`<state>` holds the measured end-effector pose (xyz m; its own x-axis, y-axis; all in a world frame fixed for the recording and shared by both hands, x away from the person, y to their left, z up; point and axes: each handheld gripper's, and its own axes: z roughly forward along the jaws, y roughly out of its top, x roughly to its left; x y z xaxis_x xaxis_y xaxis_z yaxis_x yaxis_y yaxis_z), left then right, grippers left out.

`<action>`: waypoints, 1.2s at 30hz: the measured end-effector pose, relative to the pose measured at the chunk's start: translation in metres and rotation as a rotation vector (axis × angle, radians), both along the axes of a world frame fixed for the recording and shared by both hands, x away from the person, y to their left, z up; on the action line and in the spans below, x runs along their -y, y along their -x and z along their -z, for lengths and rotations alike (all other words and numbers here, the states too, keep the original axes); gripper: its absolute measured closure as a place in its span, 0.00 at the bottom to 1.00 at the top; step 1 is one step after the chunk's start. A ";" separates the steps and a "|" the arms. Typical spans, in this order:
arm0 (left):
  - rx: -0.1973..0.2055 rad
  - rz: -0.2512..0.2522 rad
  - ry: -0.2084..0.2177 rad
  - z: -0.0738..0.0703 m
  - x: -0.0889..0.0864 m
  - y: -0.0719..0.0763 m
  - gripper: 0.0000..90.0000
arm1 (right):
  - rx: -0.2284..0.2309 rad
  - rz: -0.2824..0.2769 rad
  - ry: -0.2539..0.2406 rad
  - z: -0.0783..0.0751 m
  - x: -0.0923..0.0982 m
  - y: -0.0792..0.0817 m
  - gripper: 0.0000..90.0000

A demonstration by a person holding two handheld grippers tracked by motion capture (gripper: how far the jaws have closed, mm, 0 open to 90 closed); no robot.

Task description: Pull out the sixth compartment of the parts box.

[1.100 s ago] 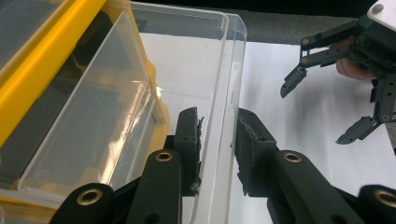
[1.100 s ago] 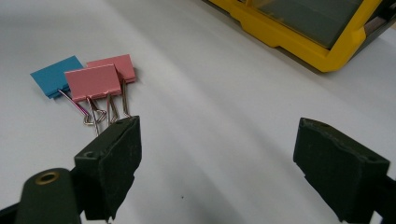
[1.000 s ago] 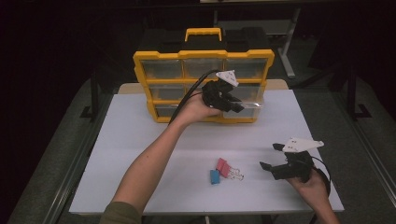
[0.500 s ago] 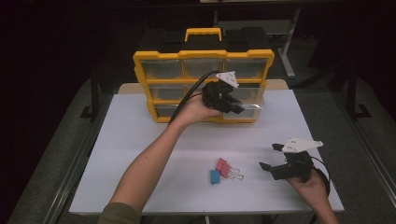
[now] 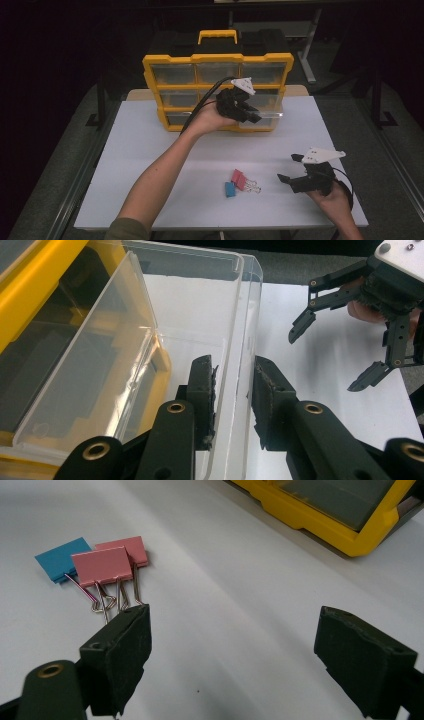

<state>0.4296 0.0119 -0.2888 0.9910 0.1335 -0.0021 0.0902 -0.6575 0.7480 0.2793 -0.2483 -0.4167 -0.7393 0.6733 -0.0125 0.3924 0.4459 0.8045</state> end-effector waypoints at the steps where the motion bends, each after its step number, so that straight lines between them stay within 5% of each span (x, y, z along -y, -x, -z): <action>1: 0.001 0.000 -0.001 0.000 0.000 0.000 0.80 | 0.001 -0.001 0.000 0.000 0.000 0.000 0.16; 14: -0.012 -0.018 0.049 -0.005 -0.010 0.002 0.71 | 0.000 -0.002 0.002 0.000 0.000 0.000 0.16; 36: 0.022 -0.010 0.125 -0.028 -0.038 0.015 0.68 | -0.007 0.026 -0.002 0.002 0.003 0.000 0.16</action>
